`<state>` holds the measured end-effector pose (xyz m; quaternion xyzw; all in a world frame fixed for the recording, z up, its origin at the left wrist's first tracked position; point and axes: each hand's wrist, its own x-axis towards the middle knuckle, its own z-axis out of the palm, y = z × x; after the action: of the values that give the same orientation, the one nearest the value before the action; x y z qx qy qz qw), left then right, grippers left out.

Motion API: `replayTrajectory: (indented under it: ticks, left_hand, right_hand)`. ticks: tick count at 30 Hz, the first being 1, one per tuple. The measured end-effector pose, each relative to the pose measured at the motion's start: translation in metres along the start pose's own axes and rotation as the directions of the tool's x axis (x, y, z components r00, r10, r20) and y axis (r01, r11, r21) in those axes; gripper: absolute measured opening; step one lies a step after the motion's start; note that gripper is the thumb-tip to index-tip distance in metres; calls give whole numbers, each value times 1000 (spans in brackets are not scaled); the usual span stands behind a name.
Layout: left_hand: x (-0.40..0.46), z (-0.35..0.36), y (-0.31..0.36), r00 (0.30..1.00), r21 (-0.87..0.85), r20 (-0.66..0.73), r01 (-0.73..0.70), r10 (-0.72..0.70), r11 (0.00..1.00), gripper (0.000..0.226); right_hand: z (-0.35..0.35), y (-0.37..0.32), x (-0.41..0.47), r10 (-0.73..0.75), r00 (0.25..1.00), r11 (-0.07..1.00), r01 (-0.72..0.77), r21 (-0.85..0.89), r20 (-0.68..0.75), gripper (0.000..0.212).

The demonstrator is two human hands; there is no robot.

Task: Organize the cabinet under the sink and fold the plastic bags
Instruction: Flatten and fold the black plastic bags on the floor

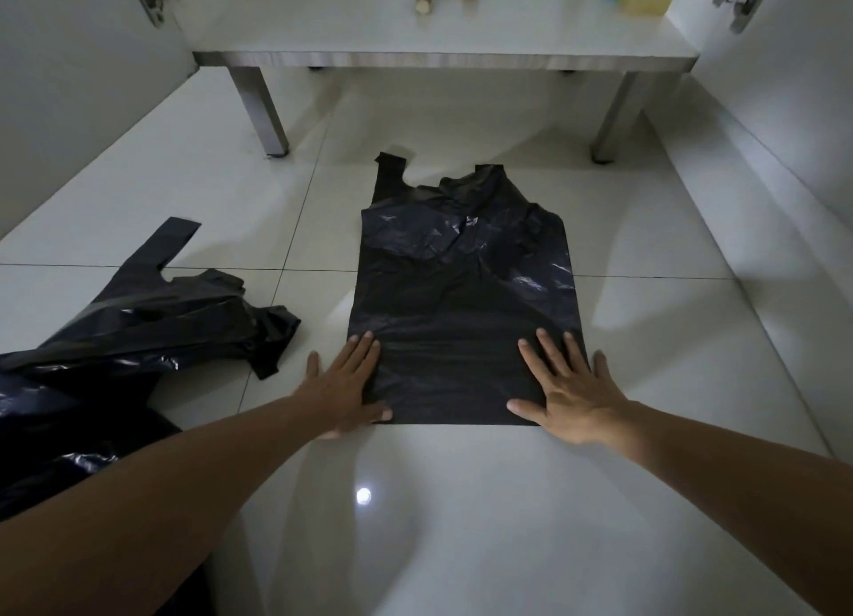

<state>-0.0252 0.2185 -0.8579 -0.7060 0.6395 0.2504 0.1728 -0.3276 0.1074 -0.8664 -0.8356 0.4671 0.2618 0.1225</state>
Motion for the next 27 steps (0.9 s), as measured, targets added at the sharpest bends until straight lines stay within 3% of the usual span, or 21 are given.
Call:
replayTrajectory:
  ticks: [4,9,11,13,16,17,21,25,27]
  left_hand:
    - [-3,1,0,995,4,-81,-51,52,999,111]
    - [-8,1,8,966,-38,-257,-49,38,998,111]
    - [-8,6,14,960,-11,-277,-39,34,999,113]
    - [-7,14,17,974,21,-219,-56,59,998,124]
    - [-7,21,18,985,33,-149,-78,82,996,136]
    - [-7,20,18,985,36,-146,-84,89,996,137]
    - [-6,15,18,976,-11,-209,-68,64,998,127]
    - [2,17,11,991,13,-129,-37,39,999,138]
    - [3,13,8,993,32,-115,-30,33,999,139]
  right_hand:
    - [7,-10,-17,6,992,1000,-7,-10,-129,98]
    - [0,-11,-22,-75,924,997,83,5,-375,75]
    - [-1,-10,-20,-74,897,997,69,-28,-436,76]
    - [-4,-8,-15,-34,922,999,44,17,-385,86]
    - [-8,-5,-10,-34,985,995,49,87,-169,97]
    - [-10,-6,-10,-41,986,997,51,58,-162,94]
    - [-20,-12,-7,-32,920,999,32,-6,-389,75]
    - [-22,-15,5,-27,978,997,41,64,-206,98]
    - [-22,-16,6,-10,978,999,16,27,-211,91]
